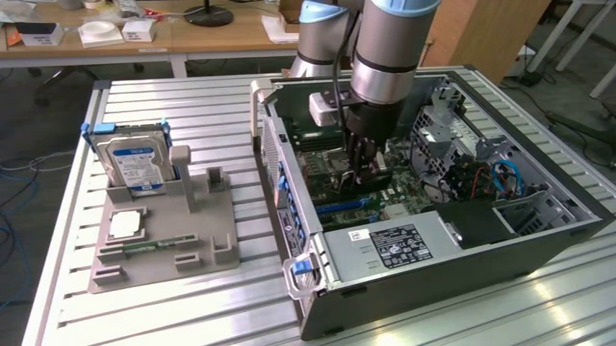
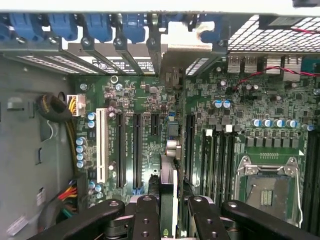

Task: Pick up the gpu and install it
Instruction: 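Insert the gpu into the slot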

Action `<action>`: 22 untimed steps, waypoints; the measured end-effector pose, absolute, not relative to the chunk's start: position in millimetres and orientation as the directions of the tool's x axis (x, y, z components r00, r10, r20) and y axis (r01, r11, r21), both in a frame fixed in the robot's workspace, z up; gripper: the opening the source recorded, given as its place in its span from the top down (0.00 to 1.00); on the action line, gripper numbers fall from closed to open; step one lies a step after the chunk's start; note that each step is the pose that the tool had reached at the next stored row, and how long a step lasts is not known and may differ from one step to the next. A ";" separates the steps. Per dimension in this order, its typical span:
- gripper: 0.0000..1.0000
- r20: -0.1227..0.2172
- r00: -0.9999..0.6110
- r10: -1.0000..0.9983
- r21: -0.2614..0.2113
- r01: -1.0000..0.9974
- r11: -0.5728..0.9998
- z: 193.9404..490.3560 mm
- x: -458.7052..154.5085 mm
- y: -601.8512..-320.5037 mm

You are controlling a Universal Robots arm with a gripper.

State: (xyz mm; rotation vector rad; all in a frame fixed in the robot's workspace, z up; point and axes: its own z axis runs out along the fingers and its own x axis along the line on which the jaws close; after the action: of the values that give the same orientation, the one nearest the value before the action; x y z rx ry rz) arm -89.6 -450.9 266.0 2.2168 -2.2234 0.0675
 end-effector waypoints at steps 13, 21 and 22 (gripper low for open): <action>0.73 0.031 -0.004 -1.000 -0.028 -1.000 0.003 252.6 -94.6 -451.2; 0.73 0.031 -0.004 -1.000 -0.038 -0.999 0.003 252.4 -95.7 -451.3; 0.73 0.031 -0.004 -1.000 -0.040 -0.999 0.003 252.4 -96.1 -451.2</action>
State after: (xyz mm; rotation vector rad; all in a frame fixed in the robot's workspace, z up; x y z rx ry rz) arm -96.1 -451.2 252.4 2.2215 -2.2287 0.0788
